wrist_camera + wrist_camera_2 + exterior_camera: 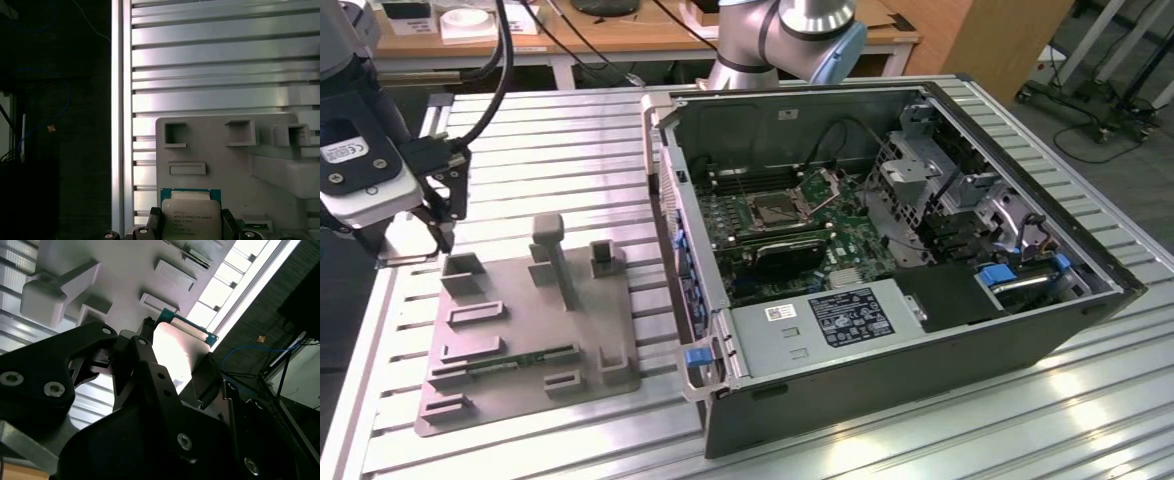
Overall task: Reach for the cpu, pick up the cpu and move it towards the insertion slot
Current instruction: 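Pick up the cpu and move it towards the insertion slot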
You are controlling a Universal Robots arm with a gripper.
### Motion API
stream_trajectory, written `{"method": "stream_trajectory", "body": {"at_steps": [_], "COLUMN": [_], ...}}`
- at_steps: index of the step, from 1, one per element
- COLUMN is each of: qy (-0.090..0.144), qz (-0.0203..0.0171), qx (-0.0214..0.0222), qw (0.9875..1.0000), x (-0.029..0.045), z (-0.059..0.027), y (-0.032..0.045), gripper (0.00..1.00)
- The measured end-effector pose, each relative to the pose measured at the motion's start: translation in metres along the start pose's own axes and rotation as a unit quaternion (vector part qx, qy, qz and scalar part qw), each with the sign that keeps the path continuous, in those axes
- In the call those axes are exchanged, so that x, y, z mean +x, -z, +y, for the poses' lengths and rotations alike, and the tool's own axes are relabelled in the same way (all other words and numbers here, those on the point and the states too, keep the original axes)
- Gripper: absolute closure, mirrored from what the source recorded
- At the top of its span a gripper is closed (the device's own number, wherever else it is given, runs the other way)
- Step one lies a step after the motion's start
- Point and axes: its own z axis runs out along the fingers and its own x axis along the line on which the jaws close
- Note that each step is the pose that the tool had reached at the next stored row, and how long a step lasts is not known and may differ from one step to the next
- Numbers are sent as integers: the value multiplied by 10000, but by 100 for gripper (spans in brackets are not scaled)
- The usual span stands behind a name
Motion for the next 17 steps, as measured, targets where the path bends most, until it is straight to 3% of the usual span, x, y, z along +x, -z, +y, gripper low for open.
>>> {"method": "stream_trajectory", "body": {"at_steps": [17], "qy": [0], "qz": [0], "qx": [0], "qw": [10000], "x": [3], "z": [7], "y": [108], "gripper": [46]}}
